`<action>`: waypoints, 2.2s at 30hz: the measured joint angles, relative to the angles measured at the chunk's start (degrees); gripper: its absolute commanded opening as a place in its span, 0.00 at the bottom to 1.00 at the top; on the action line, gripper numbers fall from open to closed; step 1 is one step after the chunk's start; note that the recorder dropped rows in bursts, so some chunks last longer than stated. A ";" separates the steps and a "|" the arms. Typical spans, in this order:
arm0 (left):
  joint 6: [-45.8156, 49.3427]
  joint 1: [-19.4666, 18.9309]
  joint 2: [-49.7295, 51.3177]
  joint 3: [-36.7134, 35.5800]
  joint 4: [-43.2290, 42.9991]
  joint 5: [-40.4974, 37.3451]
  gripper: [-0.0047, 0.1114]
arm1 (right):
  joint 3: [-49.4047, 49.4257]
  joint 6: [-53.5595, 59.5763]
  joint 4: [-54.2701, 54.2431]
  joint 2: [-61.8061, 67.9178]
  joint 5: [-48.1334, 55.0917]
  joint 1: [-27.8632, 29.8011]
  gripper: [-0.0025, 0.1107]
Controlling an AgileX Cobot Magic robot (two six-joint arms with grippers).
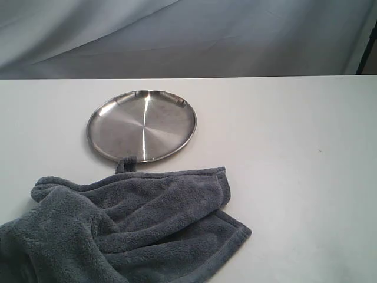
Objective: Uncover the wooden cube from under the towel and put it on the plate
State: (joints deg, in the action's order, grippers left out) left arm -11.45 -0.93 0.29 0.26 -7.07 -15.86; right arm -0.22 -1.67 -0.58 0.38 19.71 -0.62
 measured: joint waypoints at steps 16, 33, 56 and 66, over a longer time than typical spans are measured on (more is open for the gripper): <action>0.00 0.00 0.00 0.00 0.00 0.00 0.06 | 0.00 0.00 0.00 0.00 0.00 0.00 0.02; 0.00 0.00 0.00 0.00 0.00 0.00 0.06 | 0.00 0.00 0.00 0.00 0.00 0.00 0.02; -2.37 0.00 0.00 0.00 9.94 15.48 0.06 | 0.00 0.00 0.00 0.00 0.00 0.00 0.02; -8.85 0.00 -0.21 0.47 -0.33 63.34 0.06 | 0.00 0.00 0.00 0.00 0.00 0.00 0.02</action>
State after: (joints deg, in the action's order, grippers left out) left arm -20.30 -0.93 0.08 0.73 -7.40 47.47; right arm -0.22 -1.67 -0.58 0.38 19.71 -0.62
